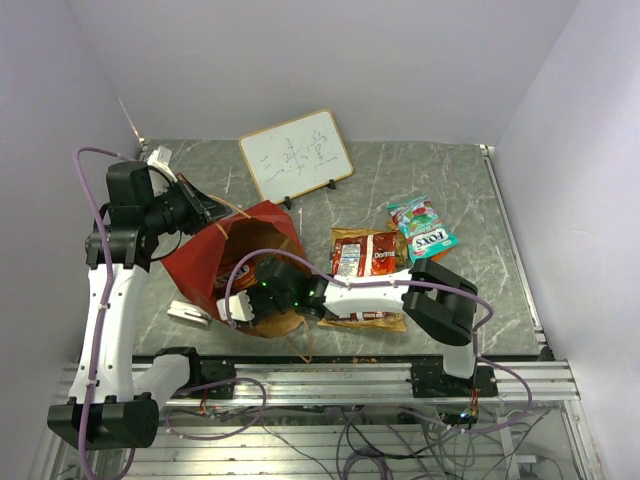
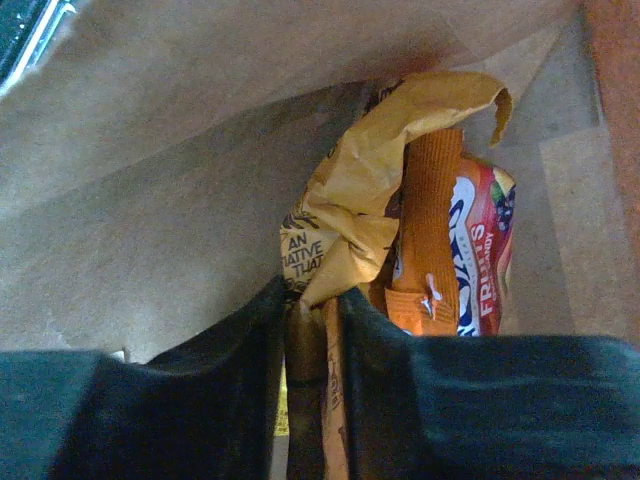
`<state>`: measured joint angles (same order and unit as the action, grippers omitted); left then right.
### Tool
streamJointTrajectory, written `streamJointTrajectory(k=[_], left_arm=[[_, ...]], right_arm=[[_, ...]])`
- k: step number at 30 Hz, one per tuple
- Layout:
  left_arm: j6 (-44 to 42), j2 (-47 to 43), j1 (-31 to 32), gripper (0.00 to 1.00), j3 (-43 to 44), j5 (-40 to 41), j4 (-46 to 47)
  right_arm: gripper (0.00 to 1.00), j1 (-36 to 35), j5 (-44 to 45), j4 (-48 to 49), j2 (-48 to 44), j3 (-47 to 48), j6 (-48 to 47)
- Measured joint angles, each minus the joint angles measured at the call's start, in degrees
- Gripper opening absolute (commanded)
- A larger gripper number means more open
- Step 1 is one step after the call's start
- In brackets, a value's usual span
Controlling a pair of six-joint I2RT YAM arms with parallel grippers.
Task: Take the snacks out of the paper bag
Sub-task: Take out the snack from the paper bag.
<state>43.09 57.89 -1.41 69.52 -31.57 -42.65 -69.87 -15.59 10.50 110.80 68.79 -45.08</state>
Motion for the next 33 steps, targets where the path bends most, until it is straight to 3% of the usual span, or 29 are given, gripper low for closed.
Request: streamJointTrajectory(k=[5, 33], left_arm=[[0.0, 0.2, 0.0, 0.07, 0.0, 0.0, 0.0], [-0.9, 0.4, 0.0, 0.07, 1.0, 1.6, -0.4]], right_arm=[[0.0, 0.0, 0.6, -0.2, 0.0, 0.3, 0.5], [0.0, 5.0, 0.5, -2.1, -10.0, 3.2, 13.4]])
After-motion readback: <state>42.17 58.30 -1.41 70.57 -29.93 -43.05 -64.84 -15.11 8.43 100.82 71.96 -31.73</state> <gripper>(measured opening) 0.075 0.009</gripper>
